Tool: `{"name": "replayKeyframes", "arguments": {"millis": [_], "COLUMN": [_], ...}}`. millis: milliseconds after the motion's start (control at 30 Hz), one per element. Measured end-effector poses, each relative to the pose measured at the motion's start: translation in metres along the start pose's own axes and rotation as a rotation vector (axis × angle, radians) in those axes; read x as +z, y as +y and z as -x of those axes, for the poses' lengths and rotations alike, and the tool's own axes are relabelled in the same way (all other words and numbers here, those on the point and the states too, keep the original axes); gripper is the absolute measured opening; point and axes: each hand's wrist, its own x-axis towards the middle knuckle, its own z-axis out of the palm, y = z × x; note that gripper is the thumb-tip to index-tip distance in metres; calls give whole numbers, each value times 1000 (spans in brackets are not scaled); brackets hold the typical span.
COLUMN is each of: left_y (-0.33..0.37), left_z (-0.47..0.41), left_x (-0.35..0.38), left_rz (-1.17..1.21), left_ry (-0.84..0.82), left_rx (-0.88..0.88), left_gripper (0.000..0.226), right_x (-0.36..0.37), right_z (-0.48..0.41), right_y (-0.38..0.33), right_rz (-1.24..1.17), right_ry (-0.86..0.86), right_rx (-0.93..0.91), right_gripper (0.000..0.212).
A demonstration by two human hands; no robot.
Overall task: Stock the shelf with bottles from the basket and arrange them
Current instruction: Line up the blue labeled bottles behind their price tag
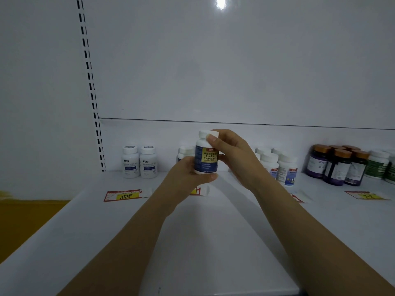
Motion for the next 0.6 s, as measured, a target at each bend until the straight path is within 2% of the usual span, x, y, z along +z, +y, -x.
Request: {"name": "replayKeyframes", "arguments": {"millis": [133, 233, 300, 467, 600], "left_y": [-6, -13, -12, -16, -1], "left_z": [-1, -4, -3, -6, 2], "left_x": [-5, -11, -12, -13, -13], "left_rz": [45, 31, 6, -78, 97], "left_ry": [164, 359, 401, 381, 122], "left_rx": [54, 194, 265, 240, 90], "left_gripper": [43, 53, 57, 60, 61], "right_x": [1, 7, 10, 8, -2], "right_z": [7, 14, 15, 16, 12], "right_y": [-7, -10, -9, -13, -19], "right_rz": [72, 182, 260, 185, 5], "right_ry": [-82, -181, -186, -176, -35], "right_rx": [-125, -242, -283, -302, -183], "right_gripper": [32, 42, 46, 43, 27]}}
